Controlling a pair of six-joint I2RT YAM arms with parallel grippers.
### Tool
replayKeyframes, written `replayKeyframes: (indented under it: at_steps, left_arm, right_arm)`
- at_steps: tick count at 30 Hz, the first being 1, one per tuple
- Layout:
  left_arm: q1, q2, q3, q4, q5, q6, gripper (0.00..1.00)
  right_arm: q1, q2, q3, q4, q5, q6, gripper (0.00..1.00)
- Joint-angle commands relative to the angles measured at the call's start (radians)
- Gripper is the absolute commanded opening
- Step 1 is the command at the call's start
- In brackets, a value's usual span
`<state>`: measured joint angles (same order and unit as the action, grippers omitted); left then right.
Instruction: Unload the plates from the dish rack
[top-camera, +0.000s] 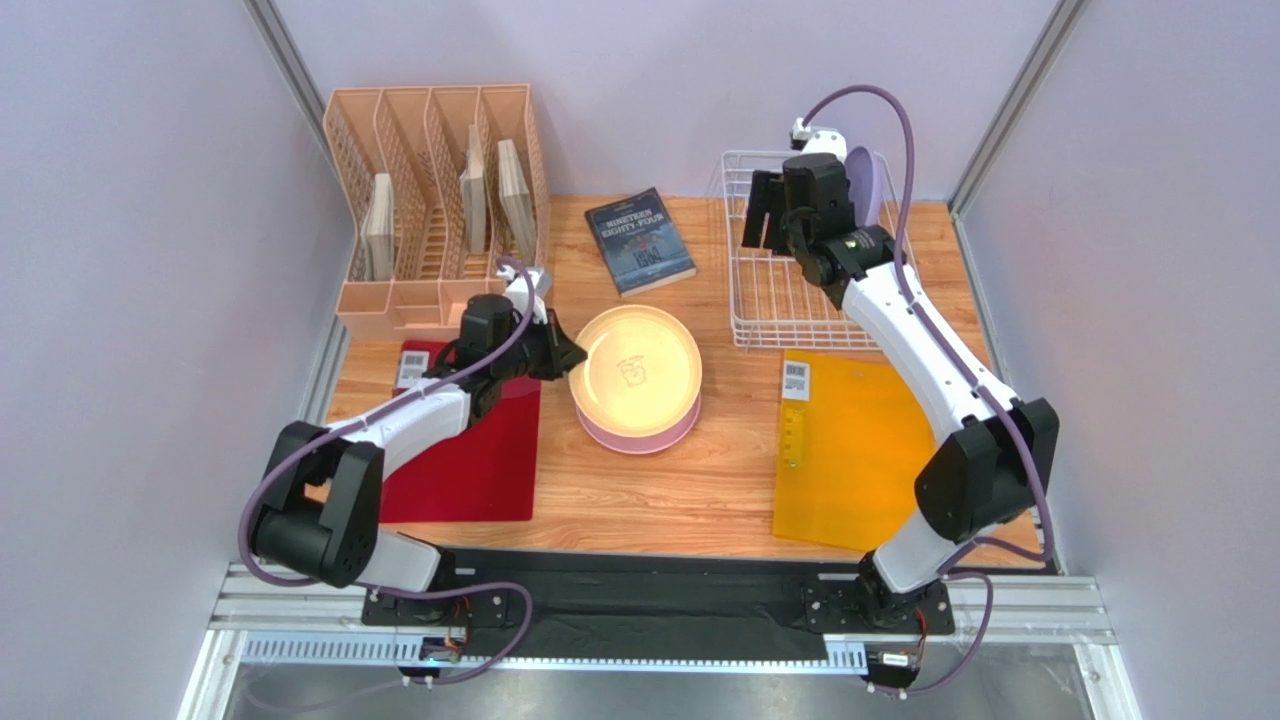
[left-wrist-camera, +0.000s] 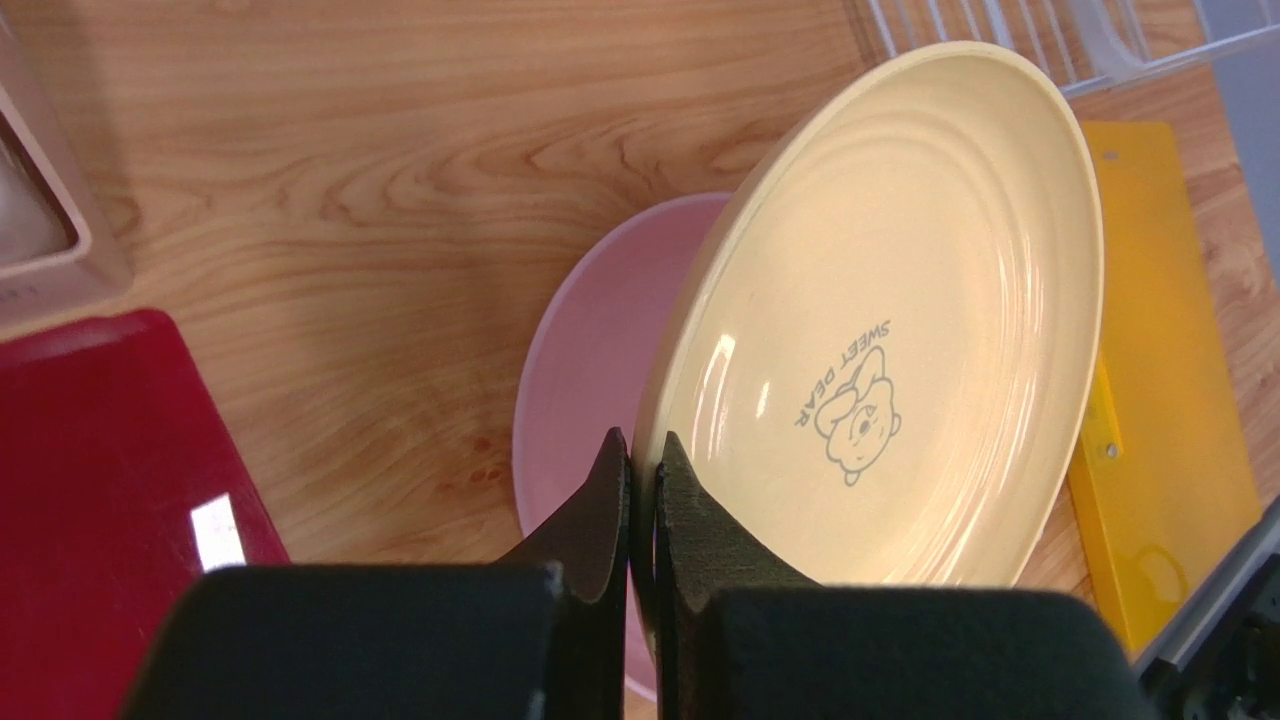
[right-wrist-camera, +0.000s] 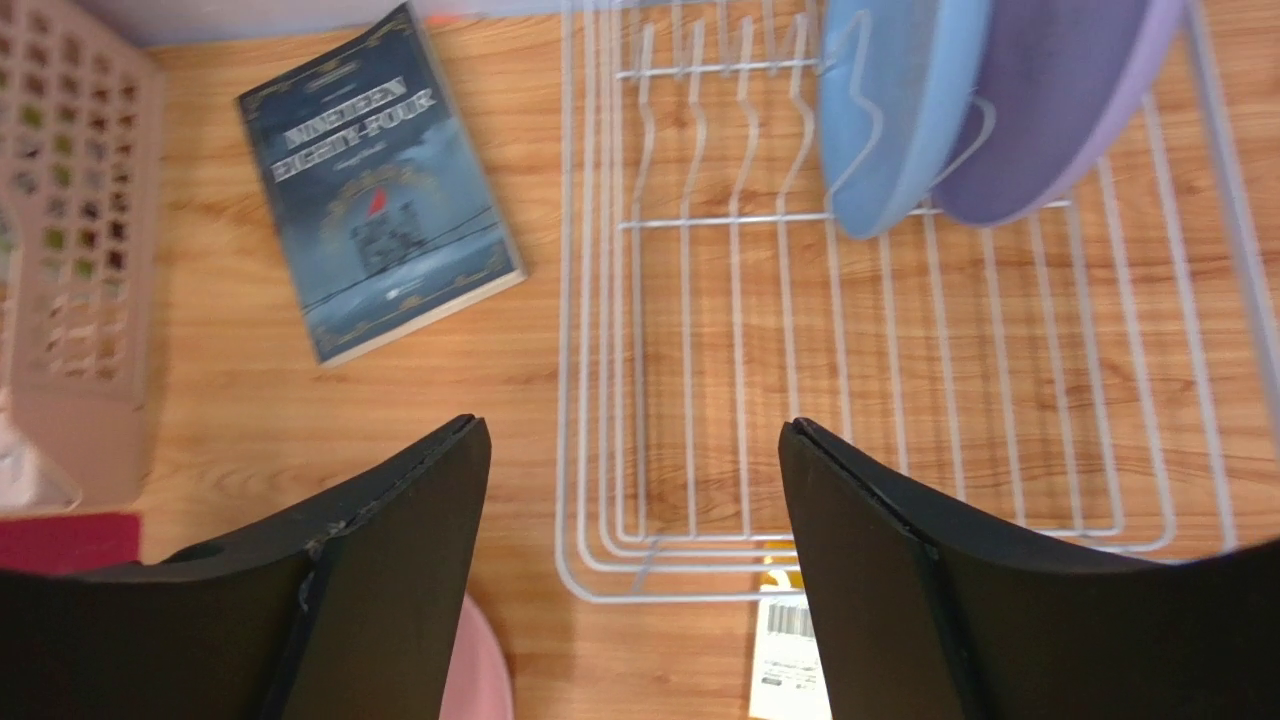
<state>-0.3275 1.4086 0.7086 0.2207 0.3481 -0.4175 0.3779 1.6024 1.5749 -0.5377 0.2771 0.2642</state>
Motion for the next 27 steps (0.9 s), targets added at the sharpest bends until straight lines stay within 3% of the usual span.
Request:
replayKeyframes:
  at_steps: [1,9,11,13,14,17,25,26,27]
  left_arm:
    - [-0.015,0.036,-0.037,0.061,0.003,-0.003,0.0]
    - [-0.025,0.102,-0.055,0.089,-0.034,0.005,0.01]
    - [-0.027,0.112,-0.058,0.095,-0.04,0.006,0.16]
    - [-0.027,0.125,-0.055,0.098,-0.038,0.008,0.23]
    - [-0.027,0.13,-0.054,0.098,-0.035,0.006,0.34]
    - [-0.027,0.141,-0.052,0.098,-0.037,0.002,0.53]
    - [-0.028,0.067,-0.052,0.075,-0.069,0.013,0.8]
    - [-0.028,0.052,-0.051,0.066,-0.078,0.016,0.94]
    - [-0.028,0.035,-0.047,0.048,-0.09,0.022,0.99]
  right_arm:
    - [-0.025,0.076,0.098,0.001,0.184,-0.074,0.77]
    - [-0.074,0.183,0.172,0.031,0.226,-0.117,0.77]
    - [-0.091,0.209,0.192,0.044,0.229,-0.128,0.77]
    - [-0.103,0.246,0.204,0.054,0.241,-0.137,0.77]
    - [-0.115,0.261,0.227,0.053,0.243,-0.143,0.77]
    - [-0.132,0.309,0.273,0.062,0.255,-0.161,0.77]
    - [-0.142,0.476,0.439,0.065,0.329,-0.243,0.76]
    - [-0.143,0.499,0.456,0.068,0.338,-0.247,0.76]
    - [-0.146,0.542,0.48,0.065,0.344,-0.252,0.73]
